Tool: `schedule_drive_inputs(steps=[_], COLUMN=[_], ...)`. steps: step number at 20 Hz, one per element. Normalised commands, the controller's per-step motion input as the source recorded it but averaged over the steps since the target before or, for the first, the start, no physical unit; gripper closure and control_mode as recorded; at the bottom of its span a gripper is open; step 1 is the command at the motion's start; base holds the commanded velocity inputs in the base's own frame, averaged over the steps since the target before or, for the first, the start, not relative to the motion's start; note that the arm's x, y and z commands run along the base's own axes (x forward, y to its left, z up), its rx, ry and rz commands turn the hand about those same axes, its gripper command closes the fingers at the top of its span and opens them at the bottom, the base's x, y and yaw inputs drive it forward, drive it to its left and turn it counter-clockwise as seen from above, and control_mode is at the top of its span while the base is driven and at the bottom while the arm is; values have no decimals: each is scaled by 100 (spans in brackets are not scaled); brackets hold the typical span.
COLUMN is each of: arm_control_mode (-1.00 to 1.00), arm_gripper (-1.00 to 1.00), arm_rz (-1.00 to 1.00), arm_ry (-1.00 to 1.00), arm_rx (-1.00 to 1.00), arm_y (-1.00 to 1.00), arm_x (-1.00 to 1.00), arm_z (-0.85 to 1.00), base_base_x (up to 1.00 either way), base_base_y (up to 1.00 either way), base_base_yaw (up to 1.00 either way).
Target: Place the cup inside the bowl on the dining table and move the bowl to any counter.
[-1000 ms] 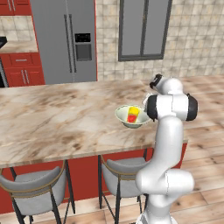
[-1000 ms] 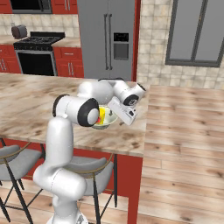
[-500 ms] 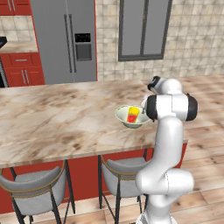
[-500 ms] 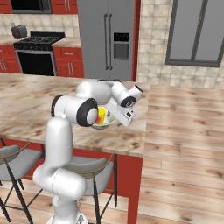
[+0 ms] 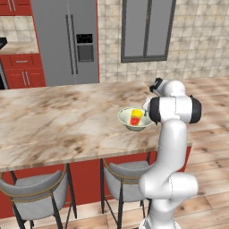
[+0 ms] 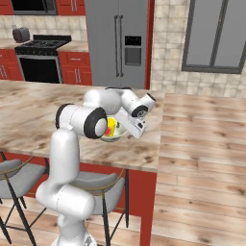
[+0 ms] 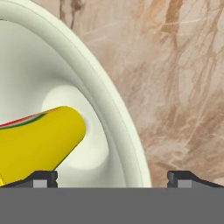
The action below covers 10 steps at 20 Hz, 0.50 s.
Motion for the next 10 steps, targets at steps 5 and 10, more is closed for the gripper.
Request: schedule_drive_inputs(steps=[5,10], arm_control_mode=[-100,-100], arm_gripper=[-100,100], arm_rz=[0,0], arm_ry=[0,0], arm_rx=[0,0], arm_y=[0,0], arm_x=[0,0], arm_z=[0,0], base_base_x=[0,0], base_base_y=[0,0], base_base_yaw=[0,0])
